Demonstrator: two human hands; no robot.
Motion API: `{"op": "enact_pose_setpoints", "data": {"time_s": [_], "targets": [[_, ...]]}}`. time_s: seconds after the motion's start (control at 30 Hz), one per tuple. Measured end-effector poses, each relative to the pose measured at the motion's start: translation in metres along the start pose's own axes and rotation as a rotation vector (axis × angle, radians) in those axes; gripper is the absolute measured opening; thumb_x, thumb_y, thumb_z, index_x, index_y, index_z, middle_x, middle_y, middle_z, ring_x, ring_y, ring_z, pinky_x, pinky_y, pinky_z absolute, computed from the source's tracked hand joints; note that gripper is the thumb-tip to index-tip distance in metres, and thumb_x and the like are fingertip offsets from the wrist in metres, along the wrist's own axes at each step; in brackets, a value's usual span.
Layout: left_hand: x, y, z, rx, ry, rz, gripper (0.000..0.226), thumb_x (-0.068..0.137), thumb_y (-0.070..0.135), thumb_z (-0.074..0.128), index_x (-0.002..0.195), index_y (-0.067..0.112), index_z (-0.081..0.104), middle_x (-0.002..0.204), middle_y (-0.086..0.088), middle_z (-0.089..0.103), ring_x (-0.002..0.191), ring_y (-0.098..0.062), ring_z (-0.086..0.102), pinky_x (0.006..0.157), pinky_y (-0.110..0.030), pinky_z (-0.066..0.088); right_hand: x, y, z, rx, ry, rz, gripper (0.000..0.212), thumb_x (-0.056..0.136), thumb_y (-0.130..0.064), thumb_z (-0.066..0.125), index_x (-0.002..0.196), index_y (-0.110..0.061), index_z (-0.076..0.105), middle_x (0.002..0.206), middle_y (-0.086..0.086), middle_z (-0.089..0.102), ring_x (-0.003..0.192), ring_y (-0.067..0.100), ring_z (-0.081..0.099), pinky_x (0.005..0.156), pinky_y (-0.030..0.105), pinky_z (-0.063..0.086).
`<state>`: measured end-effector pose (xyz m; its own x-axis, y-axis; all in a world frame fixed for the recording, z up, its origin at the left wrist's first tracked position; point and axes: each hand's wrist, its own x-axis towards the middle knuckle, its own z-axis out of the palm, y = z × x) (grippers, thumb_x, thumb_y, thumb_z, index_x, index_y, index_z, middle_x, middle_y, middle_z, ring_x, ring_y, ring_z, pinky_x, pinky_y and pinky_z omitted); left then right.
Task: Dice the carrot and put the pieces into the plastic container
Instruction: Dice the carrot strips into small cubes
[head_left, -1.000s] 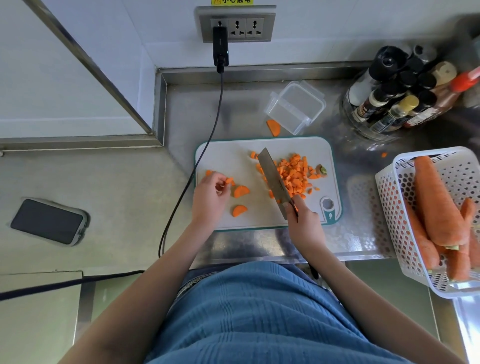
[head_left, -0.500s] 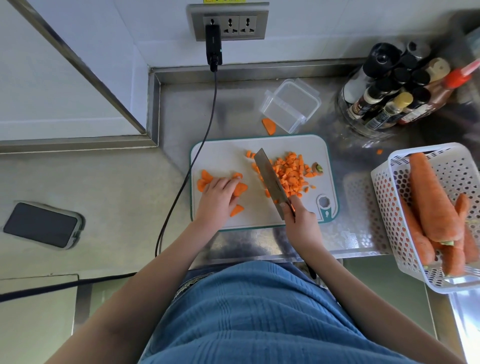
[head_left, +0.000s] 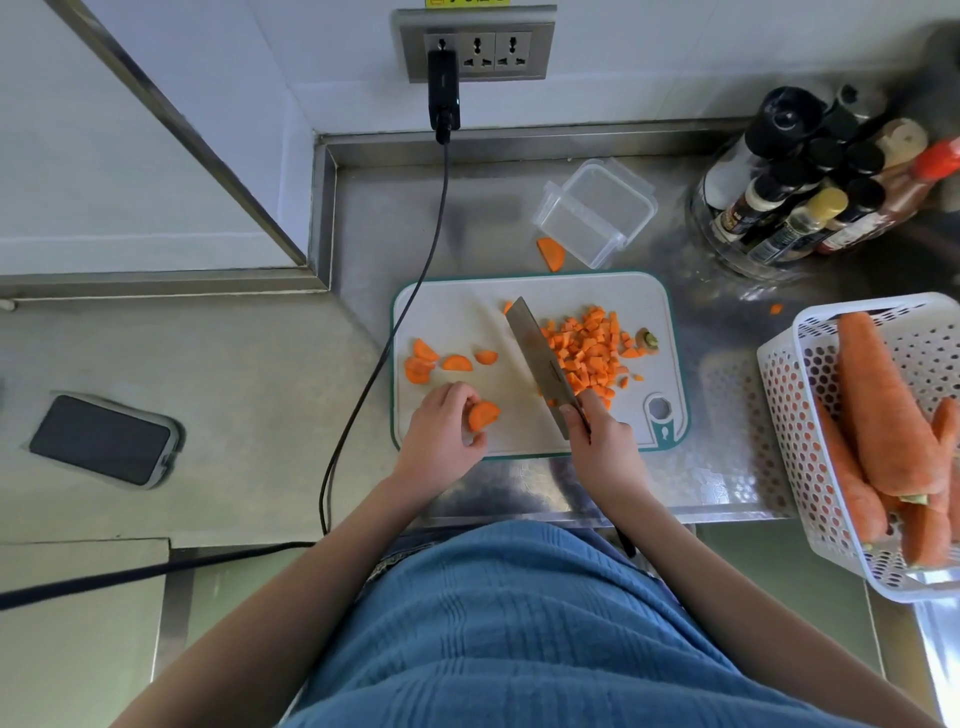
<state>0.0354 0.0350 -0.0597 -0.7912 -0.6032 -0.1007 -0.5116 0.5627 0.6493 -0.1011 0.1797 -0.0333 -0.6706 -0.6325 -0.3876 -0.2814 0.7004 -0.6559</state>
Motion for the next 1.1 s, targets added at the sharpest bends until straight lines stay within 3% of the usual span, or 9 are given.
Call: {"op": "enact_pose_setpoints", "data": {"time_s": [0.1,0.23,0.47,0.57,0.7,0.77,0.87,0.93,1.1], "targets": [[-0.003,-0.001,0.004,0.006,-0.017,0.003,0.033,0.075,0.009,0.072,0.106,0.007,0.06,0.104,-0.008,0.059,0.099,-0.023,0.052,0.087,-0.031,0.042,0.0,0.001,0.0,0.008,-0.003,-0.007,0.011,0.101,-0.03,0.04,0.098,-0.021,0.045,0.071,0.003,0.056,0.065,0.029,0.053,0.056,0.032,0.037],[-0.003,0.0,0.005,0.0,0.002,-0.038,0.026,0.078,0.006,0.068,0.104,0.006,0.063,0.1,-0.007,0.06,0.095,-0.022,0.055,0.081,-0.021,0.038,0.001,-0.001,0.0,0.019,-0.001,-0.014,0.01,0.102,-0.029,0.039,0.096,-0.022,0.044,0.071,0.002,0.056,0.065,0.028,0.054,0.057,0.032,0.038],[0.009,0.013,0.009,0.008,0.046,-0.125,0.026,0.077,0.007,0.069,0.102,0.006,0.063,0.099,-0.009,0.062,0.089,-0.022,0.058,0.077,-0.026,0.044,0.003,-0.005,-0.001,0.005,-0.004,-0.021,0.014,0.102,-0.029,0.038,0.101,-0.018,0.047,0.075,0.009,0.06,0.067,0.031,0.056,0.058,0.037,0.042],[0.018,0.015,0.015,-0.02,0.071,-0.174,0.023,0.078,0.009,0.07,0.1,0.008,0.062,0.096,-0.007,0.063,0.084,-0.022,0.059,0.074,-0.03,0.048,0.005,-0.006,-0.002,0.003,0.004,-0.029,0.008,0.102,-0.029,0.038,0.097,-0.025,0.043,0.076,0.009,0.06,0.067,0.031,0.055,0.057,0.033,0.04],[0.016,0.019,0.018,-0.035,0.037,-0.155,0.033,0.077,0.018,0.073,0.107,0.009,0.06,0.101,-0.005,0.061,0.092,-0.02,0.057,0.079,-0.031,0.049,0.005,-0.008,-0.004,0.002,0.01,-0.022,0.011,0.102,-0.028,0.039,0.099,-0.019,0.046,0.076,0.01,0.061,0.066,0.031,0.055,0.056,0.033,0.039],[0.016,0.018,0.012,-0.053,0.106,-0.137,0.039,0.08,0.027,0.071,0.113,0.009,0.06,0.106,-0.004,0.059,0.095,-0.017,0.053,0.081,-0.029,0.047,0.005,-0.008,-0.004,0.008,0.011,-0.01,0.015,0.102,-0.029,0.038,0.103,-0.017,0.048,0.077,0.01,0.062,0.067,0.031,0.056,0.057,0.035,0.041],[0.025,0.003,0.0,0.096,0.24,-0.044,0.031,0.087,0.013,0.06,0.115,0.002,0.062,0.107,-0.012,0.061,0.1,-0.03,0.055,0.085,-0.039,0.049,0.006,-0.008,-0.005,0.017,0.015,-0.005,0.019,0.102,-0.03,0.038,0.108,-0.016,0.049,0.076,0.008,0.061,0.065,0.029,0.056,0.056,0.033,0.04],[0.034,-0.013,-0.004,0.225,0.203,0.04,0.036,0.081,-0.003,0.062,0.117,-0.001,0.062,0.111,-0.014,0.063,0.103,-0.033,0.052,0.089,-0.045,0.049,0.006,-0.008,-0.005,0.018,0.016,0.002,0.019,0.102,-0.03,0.038,0.108,-0.016,0.049,0.074,0.007,0.06,0.063,0.027,0.055,0.055,0.032,0.04],[0.045,-0.019,-0.009,0.316,0.045,0.15,0.02,0.07,-0.007,0.071,0.084,0.005,0.068,0.088,-0.008,0.066,0.085,-0.034,0.059,0.076,-0.044,0.052,0.006,-0.009,-0.007,0.017,0.015,0.005,0.012,0.102,-0.028,0.037,0.099,-0.019,0.044,0.068,0.004,0.057,0.059,0.026,0.053,0.053,0.033,0.038]]}}
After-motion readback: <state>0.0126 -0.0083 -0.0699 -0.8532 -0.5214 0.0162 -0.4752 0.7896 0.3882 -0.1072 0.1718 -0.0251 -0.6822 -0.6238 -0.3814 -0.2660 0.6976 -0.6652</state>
